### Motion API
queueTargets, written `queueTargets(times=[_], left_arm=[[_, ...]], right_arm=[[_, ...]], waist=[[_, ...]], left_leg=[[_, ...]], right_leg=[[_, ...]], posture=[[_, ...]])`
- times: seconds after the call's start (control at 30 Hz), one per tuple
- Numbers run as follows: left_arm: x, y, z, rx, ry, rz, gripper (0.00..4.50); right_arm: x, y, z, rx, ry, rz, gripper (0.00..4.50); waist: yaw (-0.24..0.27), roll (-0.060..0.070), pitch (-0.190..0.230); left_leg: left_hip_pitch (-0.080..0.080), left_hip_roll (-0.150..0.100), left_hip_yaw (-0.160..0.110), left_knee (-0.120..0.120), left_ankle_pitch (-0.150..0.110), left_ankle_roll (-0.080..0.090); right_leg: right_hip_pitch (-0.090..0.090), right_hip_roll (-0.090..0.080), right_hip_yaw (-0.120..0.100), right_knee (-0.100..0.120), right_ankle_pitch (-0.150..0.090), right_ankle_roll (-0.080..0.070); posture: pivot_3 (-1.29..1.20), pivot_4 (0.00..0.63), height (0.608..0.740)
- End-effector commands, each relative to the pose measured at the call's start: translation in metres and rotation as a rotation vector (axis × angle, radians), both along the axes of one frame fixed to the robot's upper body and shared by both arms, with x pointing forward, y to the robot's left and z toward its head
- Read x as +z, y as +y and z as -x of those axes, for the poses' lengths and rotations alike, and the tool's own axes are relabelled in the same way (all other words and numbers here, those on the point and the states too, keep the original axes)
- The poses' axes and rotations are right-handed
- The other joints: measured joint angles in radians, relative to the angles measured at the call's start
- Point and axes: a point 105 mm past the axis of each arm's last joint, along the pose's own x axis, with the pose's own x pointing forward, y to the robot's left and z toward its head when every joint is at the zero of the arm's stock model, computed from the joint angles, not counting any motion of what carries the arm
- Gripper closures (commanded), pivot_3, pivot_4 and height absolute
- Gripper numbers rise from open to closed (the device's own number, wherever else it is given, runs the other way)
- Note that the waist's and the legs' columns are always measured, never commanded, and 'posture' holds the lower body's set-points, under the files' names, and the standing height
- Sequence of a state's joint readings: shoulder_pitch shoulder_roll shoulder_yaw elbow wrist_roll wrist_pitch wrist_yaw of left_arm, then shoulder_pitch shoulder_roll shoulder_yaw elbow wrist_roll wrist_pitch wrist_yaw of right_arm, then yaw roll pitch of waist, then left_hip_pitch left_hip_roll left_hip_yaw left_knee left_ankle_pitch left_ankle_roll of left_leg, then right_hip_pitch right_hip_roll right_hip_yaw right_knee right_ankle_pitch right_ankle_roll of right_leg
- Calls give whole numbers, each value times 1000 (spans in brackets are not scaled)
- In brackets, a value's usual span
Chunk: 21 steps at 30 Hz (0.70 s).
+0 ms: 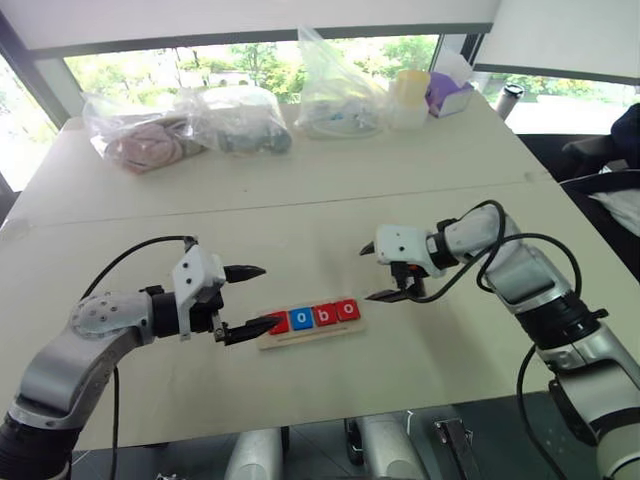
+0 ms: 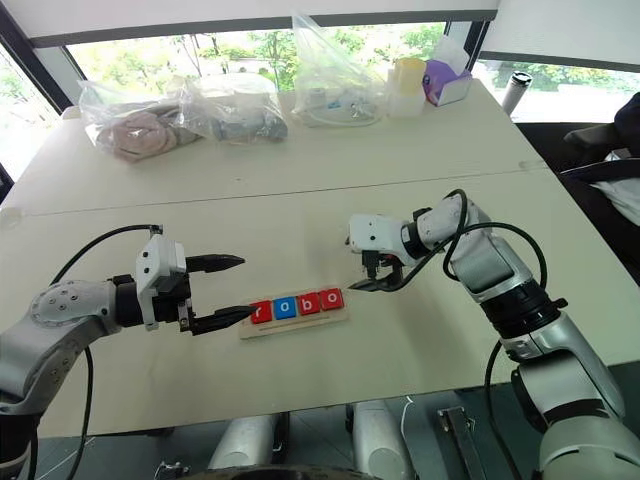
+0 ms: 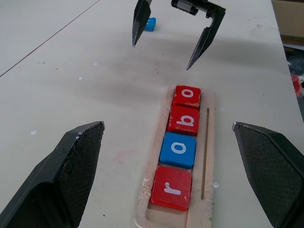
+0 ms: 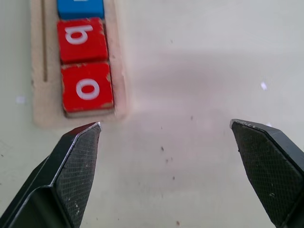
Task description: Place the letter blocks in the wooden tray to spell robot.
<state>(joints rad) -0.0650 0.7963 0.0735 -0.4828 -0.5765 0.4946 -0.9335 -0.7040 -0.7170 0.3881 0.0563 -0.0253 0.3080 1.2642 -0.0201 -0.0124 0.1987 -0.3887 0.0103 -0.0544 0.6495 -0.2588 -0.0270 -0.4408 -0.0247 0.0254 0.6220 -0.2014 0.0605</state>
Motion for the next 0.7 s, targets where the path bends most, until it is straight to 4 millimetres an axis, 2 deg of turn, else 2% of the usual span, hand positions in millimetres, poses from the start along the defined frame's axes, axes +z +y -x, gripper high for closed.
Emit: queueTargets(times=[0.03, 0.7], left_arm=[[10, -2, 2, -22, -42, -2, 0], [11, 1, 2, -18, -45, -11, 0]], right_arm=[[2, 1, -2, -7, -40, -19, 21], [-6, 17, 8, 22, -11, -51, 21]], waist=[[1, 0, 0], [2, 0, 0]], left_leg=[[0, 0, 0, 0, 0, 0], [0, 0, 0, 1, 0, 0]], right_leg=[[0, 0, 0, 0, 0, 0], [0, 0, 0, 1, -1, 1]], posture=[[0, 150, 740], [0, 150, 740]])
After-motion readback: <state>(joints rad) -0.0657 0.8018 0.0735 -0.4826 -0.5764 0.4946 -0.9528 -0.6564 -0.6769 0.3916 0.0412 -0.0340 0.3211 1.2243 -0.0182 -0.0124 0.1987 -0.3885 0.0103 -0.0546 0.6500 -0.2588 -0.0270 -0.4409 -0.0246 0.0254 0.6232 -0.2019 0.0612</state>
